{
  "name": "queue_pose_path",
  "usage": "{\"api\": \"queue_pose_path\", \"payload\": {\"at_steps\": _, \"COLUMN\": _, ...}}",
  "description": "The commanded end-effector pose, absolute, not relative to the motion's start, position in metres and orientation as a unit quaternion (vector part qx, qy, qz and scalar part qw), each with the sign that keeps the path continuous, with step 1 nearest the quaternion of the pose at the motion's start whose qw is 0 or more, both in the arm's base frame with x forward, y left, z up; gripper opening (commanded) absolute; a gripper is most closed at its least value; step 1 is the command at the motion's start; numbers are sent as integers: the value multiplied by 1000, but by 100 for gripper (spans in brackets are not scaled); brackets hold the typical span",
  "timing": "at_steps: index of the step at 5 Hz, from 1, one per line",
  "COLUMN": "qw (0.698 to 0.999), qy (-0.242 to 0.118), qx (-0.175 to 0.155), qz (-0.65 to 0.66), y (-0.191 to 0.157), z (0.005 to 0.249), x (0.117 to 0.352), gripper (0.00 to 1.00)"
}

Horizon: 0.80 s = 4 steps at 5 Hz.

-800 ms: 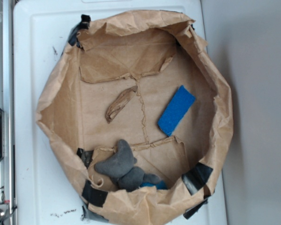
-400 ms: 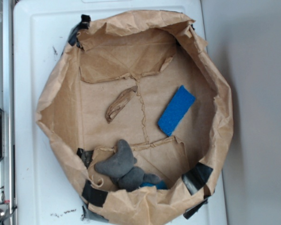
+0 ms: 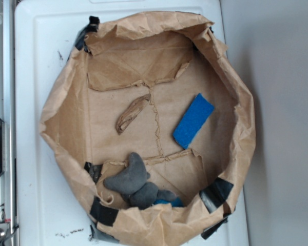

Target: Grab the wood chip.

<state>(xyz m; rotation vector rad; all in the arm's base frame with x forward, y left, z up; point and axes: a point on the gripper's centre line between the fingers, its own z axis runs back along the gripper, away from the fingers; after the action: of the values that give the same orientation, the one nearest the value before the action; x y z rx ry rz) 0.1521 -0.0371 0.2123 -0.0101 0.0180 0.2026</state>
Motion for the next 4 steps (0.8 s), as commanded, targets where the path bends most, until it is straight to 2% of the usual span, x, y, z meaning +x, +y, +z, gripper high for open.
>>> {"api": "queue_pose_path", "payload": {"at_steps": 1, "qw": 992, "qy": 1, "qx": -21, "qz": 127, "y": -27, "z": 222, "x": 206, "gripper": 100}}
{"api": "queue_pose_path", "payload": {"at_steps": 3, "qw": 992, "qy": 1, "qx": -21, "qz": 127, "y": -27, "z": 222, "x": 206, "gripper": 100}}
{"api": "queue_pose_path", "payload": {"at_steps": 4, "qw": 987, "qy": -35, "qx": 2, "qz": 156, "y": -5, "z": 189, "x": 236, "gripper": 100}}
